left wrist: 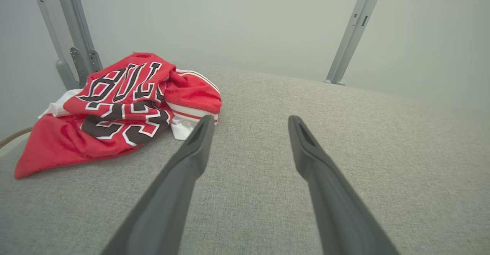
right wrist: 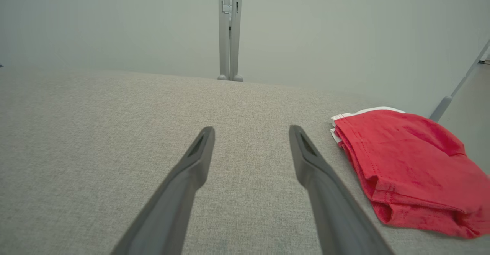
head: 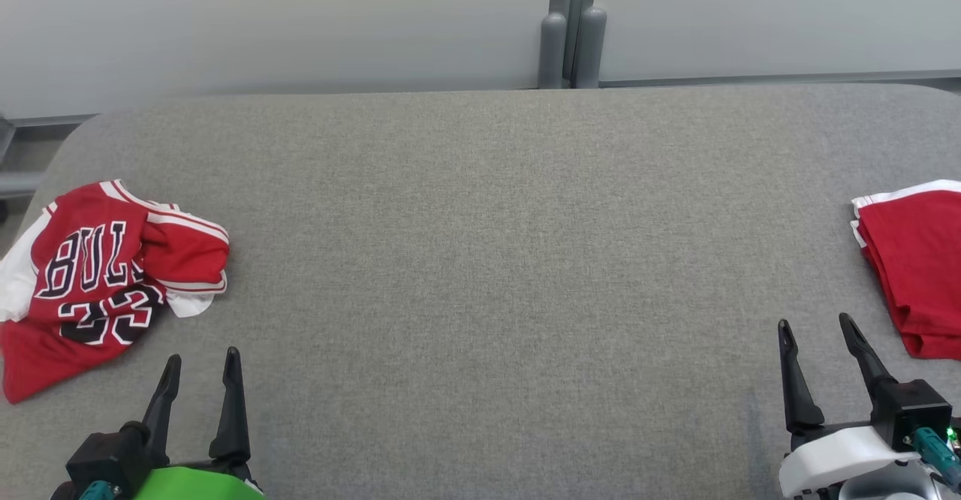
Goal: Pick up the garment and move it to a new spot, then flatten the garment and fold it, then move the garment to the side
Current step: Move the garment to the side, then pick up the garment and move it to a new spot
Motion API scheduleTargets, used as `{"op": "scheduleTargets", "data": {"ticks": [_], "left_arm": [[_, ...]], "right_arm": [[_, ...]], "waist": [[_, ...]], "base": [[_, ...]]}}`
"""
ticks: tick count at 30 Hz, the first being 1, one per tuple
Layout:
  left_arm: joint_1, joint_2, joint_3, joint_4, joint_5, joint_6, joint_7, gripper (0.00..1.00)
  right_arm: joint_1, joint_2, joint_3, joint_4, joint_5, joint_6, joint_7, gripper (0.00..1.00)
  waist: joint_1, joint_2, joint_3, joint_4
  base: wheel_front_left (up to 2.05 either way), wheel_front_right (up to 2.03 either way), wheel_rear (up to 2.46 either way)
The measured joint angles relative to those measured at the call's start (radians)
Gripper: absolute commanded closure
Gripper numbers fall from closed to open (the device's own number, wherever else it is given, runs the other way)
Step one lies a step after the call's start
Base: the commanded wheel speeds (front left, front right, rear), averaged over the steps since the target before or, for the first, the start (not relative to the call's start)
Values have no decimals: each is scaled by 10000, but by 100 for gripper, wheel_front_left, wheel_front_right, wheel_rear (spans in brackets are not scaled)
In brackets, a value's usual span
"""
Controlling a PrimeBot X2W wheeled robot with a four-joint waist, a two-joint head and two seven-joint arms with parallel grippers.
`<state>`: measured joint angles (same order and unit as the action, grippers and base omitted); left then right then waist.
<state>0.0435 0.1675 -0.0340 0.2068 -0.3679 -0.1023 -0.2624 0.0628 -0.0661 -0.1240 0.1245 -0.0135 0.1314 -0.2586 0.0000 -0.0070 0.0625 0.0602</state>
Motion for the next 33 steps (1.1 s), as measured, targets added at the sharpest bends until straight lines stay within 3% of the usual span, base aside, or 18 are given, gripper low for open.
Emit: {"op": "scheduleTargets", "data": {"ticks": [15,28,33], "left_arm": [[108,-499,393,140,575,-253,-2,0],[103,-462,119,226,520,-267,-2,0],[97,-454,90,251,516,-267,-2,0]], "right_arm": [[240,157,-585,81,40,0,-31,0],[239,159,-464,270,138,0,-31,0],[106,165,15,221,79,0,-31,0]], "waist": [[0,0,-345,239],[0,0,-386,338],[0,0,-429,578]], "base": [[0,0,0],[0,0,0],[0,0,0]]}}
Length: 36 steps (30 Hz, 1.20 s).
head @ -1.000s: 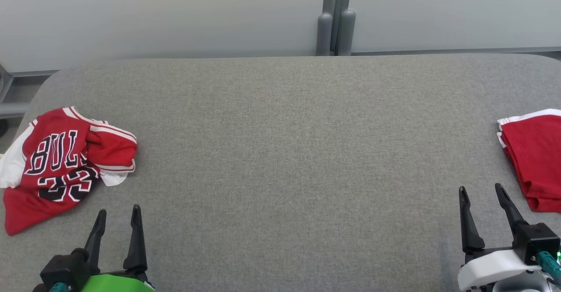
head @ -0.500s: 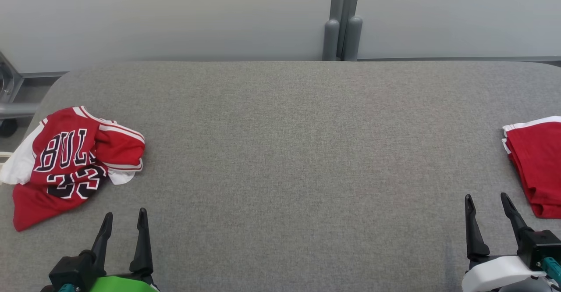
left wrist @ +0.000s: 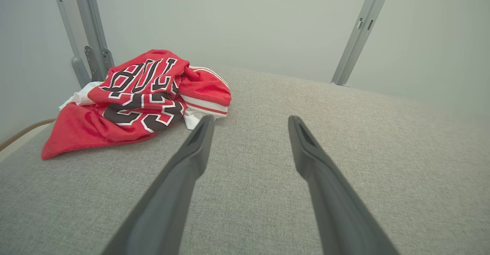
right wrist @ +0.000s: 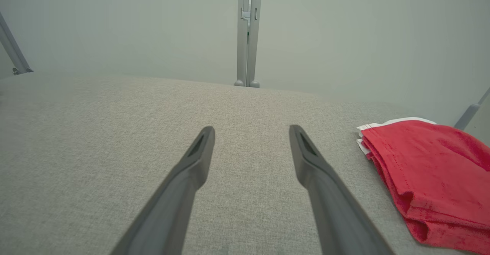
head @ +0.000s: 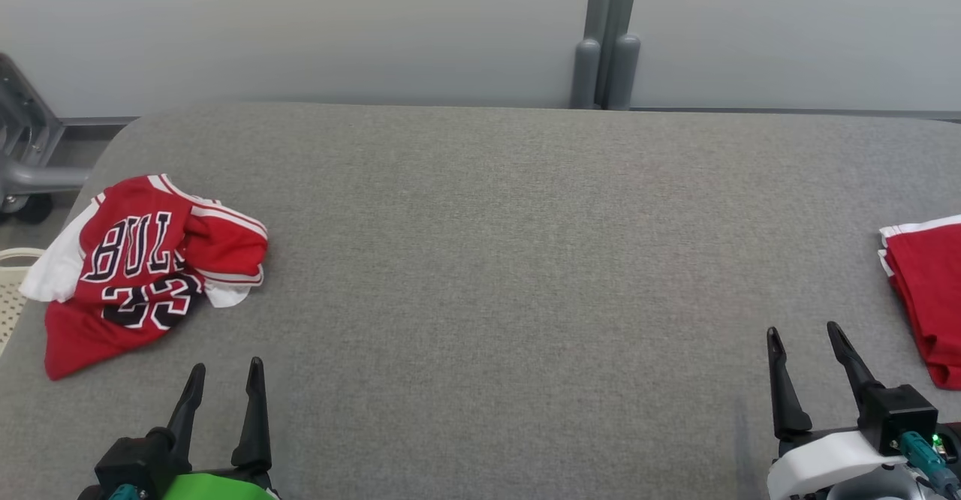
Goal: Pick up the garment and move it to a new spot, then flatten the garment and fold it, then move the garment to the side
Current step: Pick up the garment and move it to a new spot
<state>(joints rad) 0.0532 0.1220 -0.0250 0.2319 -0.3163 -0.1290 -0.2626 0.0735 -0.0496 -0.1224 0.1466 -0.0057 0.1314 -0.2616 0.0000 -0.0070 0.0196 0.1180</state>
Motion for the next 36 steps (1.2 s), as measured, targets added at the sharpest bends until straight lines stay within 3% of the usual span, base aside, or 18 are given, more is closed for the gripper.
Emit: {"op": "scheduleTargets", "data": {"ticks": [5,16,22,30,36], "left_arm": [[4,-54,0,-27,17,-2,0,0],[386,-79,855,-240,105,-2,-15,0],[573,-238,1172,-472,107,-2,-15,0],[493,-249,880,-240,40,-2,-17,0],[-1200,-6,458,387,-713,-2,587,0]], "right_arm": [[-162,0,474,-23,36,0,-4,0],[-506,0,1616,257,81,0,-4,0],[-867,15,1837,531,82,0,-4,0],[-674,15,1507,449,186,0,-4,0],[-811,15,1225,29,-176,0,-10,0]], "waist": [[0,0,-45,592],[0,0,-240,2856],[0,0,-272,3621],[0,0,-388,3862],[0,0,22,3739]], "base": [[0,0,0],[0,0,0],[0,0,0],[0,0,0],[0,0,0]]}}
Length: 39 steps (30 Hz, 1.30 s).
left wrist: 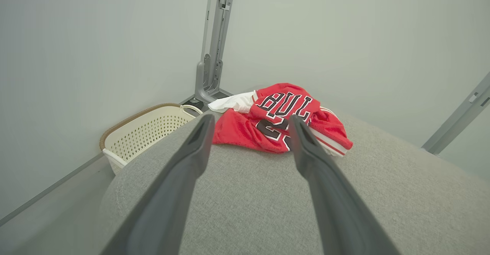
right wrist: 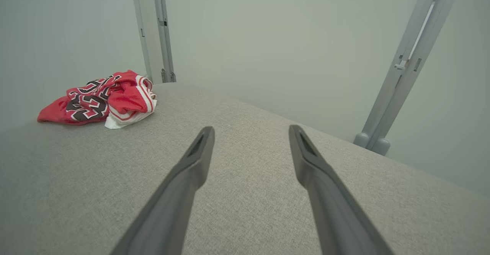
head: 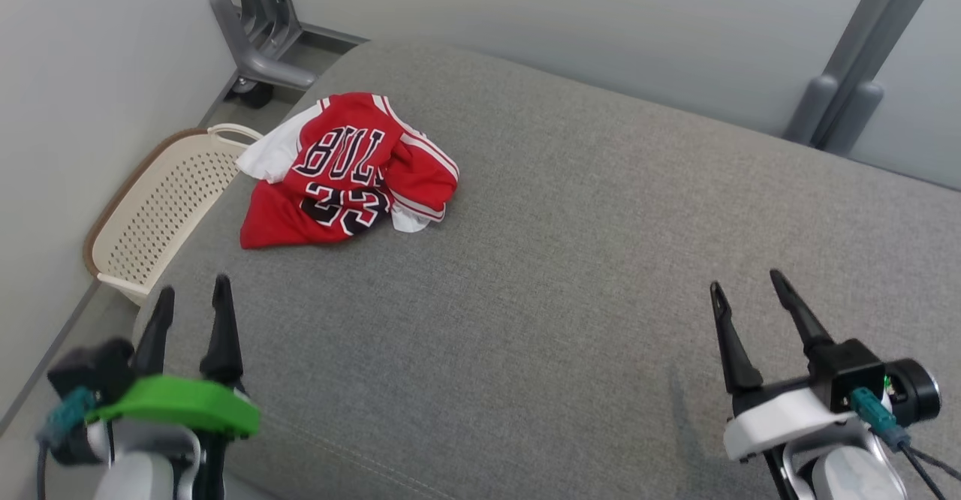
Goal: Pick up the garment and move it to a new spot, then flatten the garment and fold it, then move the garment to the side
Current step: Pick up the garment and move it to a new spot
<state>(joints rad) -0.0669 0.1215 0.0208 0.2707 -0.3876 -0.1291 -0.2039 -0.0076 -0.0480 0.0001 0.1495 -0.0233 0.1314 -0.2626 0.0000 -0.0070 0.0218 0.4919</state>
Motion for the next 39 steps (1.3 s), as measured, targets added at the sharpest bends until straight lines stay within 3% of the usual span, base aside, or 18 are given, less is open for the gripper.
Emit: {"op": "scheduleTargets", "data": {"ticks": [5,11,18,23,24,26,30,33,39], "left_arm": [[-2568,-56,105,1045,-961,17,1390,0],[-5991,6,416,3565,-2236,151,3664,0],[-7918,508,828,6054,-2771,447,4462,0],[-8240,748,725,7534,-2602,593,4366,0],[-8279,763,723,7728,-2591,639,4195,17],[-8329,786,614,8077,-2424,640,3933,100],[-8479,809,522,8406,-2428,405,3421,100],[-8505,510,401,8174,-2569,121,2846,100],[-8253,-48,-1241,5969,-2723,13,2502,100]], "right_arm": [[-983,-291,-54,-449,-412,0,-2,0],[-1951,-991,571,-717,-731,0,-2,0],[-2290,-1312,809,-1108,-748,0,-2,0],[-2157,-1446,928,-1231,-769,0,-2,0],[-2120,-1455,930,-1256,-767,0,-2,0],[-2010,-1453,886,-1306,-767,0,-2,0],[-1985,-1423,771,-1358,-767,0,-2,0],[-1986,-1304,667,-1350,-740,0,-2,0],[-1781,-903,690,-1108,-548,0,-2,0]], "waist": [[0,0,801,-123],[1,0,2494,-387],[2,0,4029,-902],[2,-1,4690,-1492],[2,0,4768,-1619],[2,0,4900,-1846],[2,0,5001,-2099],[2,0,4893,-2103],[2,0,4308,-1994]], "base": [[0,0,0],[0,0,0],[0,0,0],[0,0,0],[0,0,0],[0,0,0],[0,0,0],[0,0,0],[0,0,0]]}}
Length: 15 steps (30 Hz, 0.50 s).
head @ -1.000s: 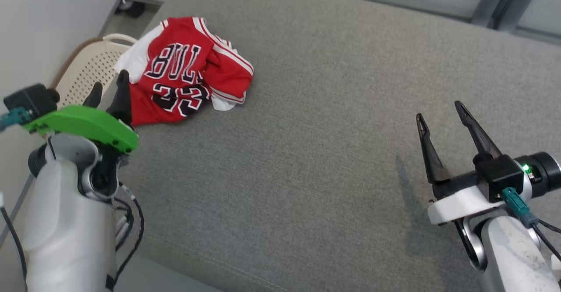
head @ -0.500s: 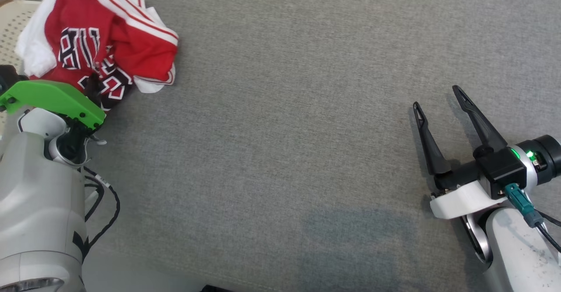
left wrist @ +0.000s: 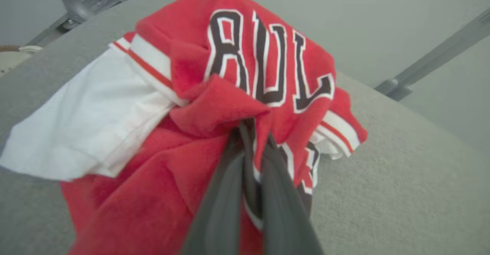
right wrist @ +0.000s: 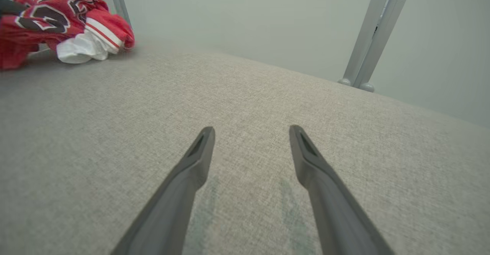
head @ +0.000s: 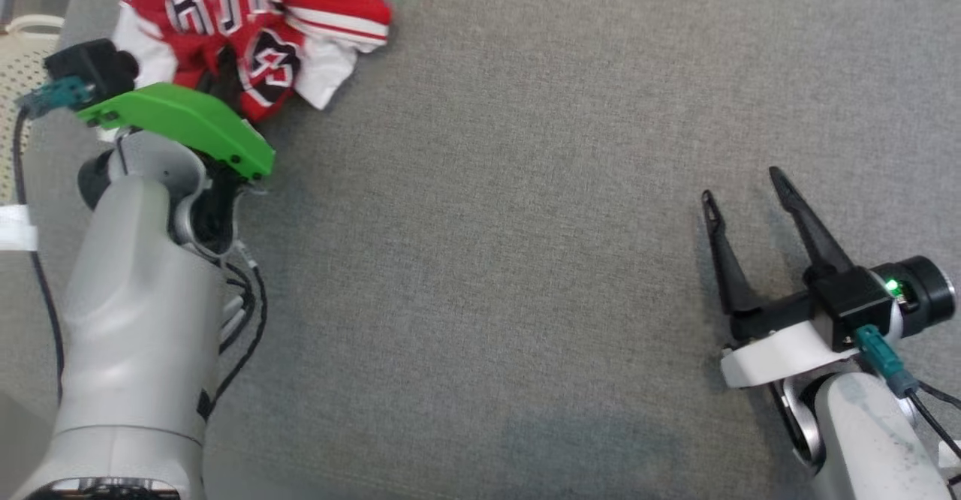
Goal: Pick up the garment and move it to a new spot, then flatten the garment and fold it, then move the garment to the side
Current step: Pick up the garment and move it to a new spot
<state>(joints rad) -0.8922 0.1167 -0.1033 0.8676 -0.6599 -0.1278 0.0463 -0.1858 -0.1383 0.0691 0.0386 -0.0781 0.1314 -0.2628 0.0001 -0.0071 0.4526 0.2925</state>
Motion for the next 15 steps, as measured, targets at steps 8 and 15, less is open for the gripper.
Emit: {"op": "scheduleTargets", "data": {"ticks": [8,15], "left_arm": [[1857,213,-2222,-5241,-640,-10,1432,100],[3159,-278,-3793,-9269,-945,414,3060,100]], "right_arm": [[22,690,119,71,420,0,0,0],[278,855,-245,-4,759,-2,0,0]], "waist": [[-2,0,-1265,-372],[-1,0,-1815,-1541]], "base": [[0,0,0],[0,0,0]]}}
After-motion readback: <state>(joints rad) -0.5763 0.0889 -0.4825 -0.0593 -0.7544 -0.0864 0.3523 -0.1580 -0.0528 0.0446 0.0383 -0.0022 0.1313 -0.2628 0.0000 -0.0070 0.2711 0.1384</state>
